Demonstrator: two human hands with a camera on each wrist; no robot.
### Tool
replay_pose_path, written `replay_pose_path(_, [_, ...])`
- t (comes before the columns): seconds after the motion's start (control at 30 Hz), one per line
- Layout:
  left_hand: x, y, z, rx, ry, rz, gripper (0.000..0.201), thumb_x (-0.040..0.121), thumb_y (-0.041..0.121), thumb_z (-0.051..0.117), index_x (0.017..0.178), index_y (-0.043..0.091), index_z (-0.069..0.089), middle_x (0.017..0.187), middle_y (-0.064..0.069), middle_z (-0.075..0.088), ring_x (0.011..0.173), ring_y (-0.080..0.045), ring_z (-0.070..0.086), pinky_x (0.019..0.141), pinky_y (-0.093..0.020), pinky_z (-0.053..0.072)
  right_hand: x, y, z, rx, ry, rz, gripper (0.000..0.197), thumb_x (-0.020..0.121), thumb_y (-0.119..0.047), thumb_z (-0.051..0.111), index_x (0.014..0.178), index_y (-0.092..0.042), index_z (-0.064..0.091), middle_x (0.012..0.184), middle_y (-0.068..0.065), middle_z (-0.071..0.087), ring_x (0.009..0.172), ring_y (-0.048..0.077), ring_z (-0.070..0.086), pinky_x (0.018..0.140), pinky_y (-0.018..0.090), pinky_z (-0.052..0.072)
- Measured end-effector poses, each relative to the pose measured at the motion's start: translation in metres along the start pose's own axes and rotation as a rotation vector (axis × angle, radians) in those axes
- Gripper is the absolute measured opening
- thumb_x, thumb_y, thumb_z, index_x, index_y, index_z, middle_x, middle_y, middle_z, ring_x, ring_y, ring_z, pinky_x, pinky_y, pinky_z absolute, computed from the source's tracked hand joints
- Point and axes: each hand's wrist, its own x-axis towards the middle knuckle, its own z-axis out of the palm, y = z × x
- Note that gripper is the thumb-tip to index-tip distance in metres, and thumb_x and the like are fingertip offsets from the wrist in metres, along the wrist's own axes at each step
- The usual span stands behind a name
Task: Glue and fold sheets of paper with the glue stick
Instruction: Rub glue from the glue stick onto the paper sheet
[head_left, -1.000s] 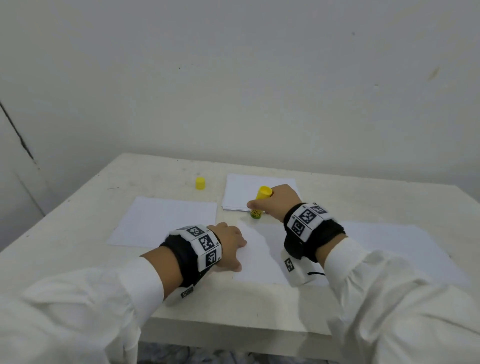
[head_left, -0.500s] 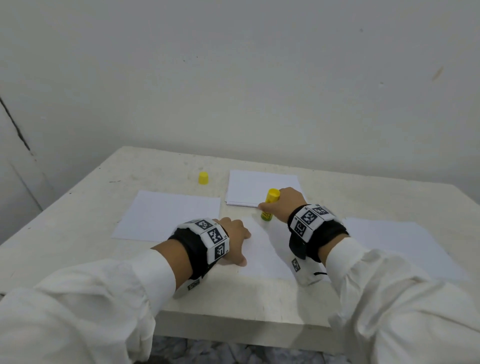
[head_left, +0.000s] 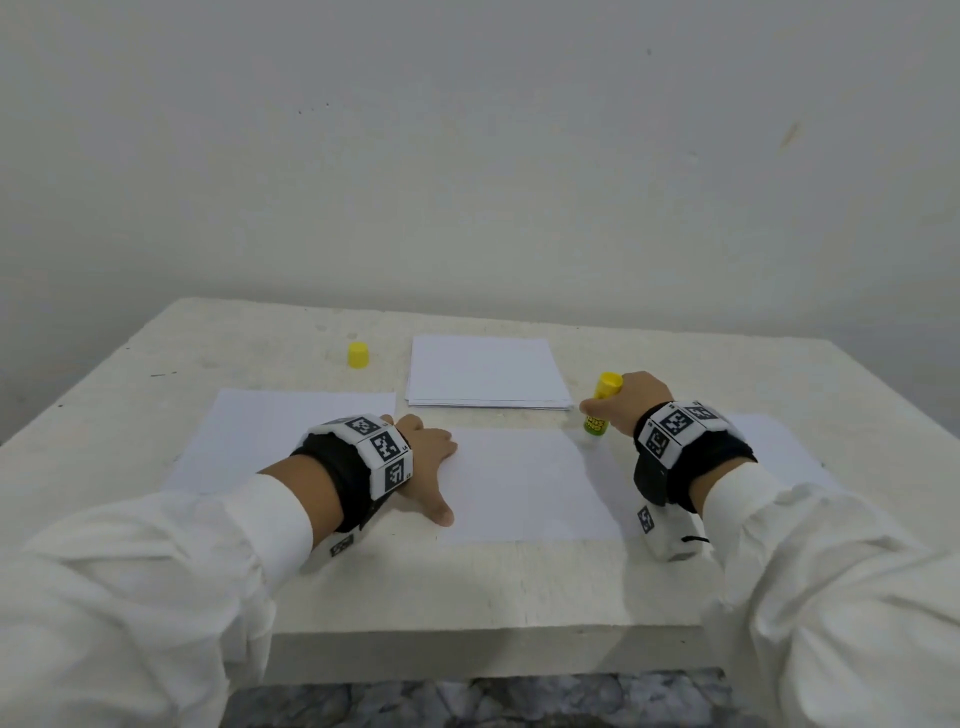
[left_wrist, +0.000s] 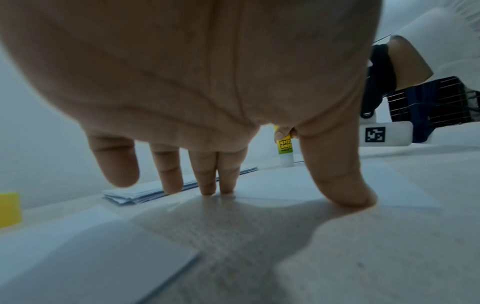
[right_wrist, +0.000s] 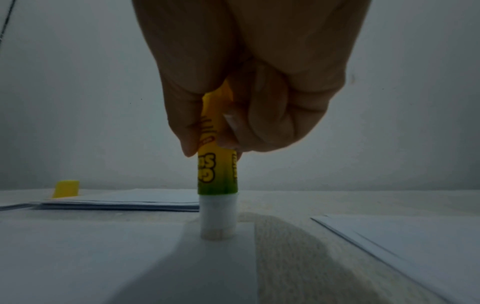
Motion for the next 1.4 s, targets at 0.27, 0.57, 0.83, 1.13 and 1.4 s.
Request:
replay_pose_path(0.27, [0.000,-0.007,0.005,-0.073,-0.014,0.004,0.117,0.063,0.075,0.066,0.152,0.025,0.008,0.159,0.012,0.004,0.143,-0.023,0.010,0.115,-0.051,0.013,-0.032,-0.029,0.001,0.320,0.022,-0.234,0.026,0.085,-0.029,0.062,0.068,-0.017,0.046,0.070,-0.001,0.050,0.074,0.021,0.051,0.063,0.028,0.035])
replay_pose_path(0.57, [-0.002,-0.008,0.005,-0.130,0.002,0.007,0.115,0.055,0.076,0.070,0.145,0.026,0.020,0.150,0.014,0.025,0.131,-0.022,0.026,0.108,-0.047,0.028,-0.061,-0.092,0.031,0.116,-0.228,-0.537,0.036,0.087,-0.037,0.061,0.065,-0.016,0.042,0.065,-0.003,0.045,0.061,0.011,0.043,0.055,0.022,0.032])
replay_pose_path(0.83, [-0.001,-0.009,0.006,-0.129,0.008,0.000,0.118,0.045,0.078,0.072,0.144,0.039,0.020,0.143,0.014,0.033,0.126,-0.022,0.031,0.106,-0.047,0.031,-0.066,-0.099,0.042,0.080,-0.221,-0.600,0.038,0.088,-0.033,0.060,0.060,-0.018,0.039,0.061,-0.004,0.043,0.057,0.009,0.041,0.053,0.021,0.031])
replay_pose_path(1.13, [0.000,-0.004,0.003,-0.041,-0.010,0.018,0.115,0.054,0.076,0.072,0.147,0.035,0.018,0.153,0.007,0.022,0.136,-0.028,0.024,0.108,-0.044,0.023,-0.098,-0.082,0.039,0.094,-0.307,-0.668,0.034,0.084,-0.034,0.064,0.061,-0.023,0.042,0.064,-0.008,0.046,0.059,0.004,0.042,0.055,0.019,0.033])
replay_pose_path(1.4, [0.004,-0.005,0.004,-0.053,-0.039,-0.037,0.132,0.048,0.078,0.072,0.152,0.030,0.006,0.160,0.006,0.003,0.144,-0.029,0.010,0.113,-0.049,0.017,-0.112,-0.072,0.034,0.074,-0.314,-0.664,0.034,0.082,-0.034,0.066,0.062,-0.022,0.042,0.064,-0.007,0.047,0.058,0.005,0.042,0.055,0.020,0.034])
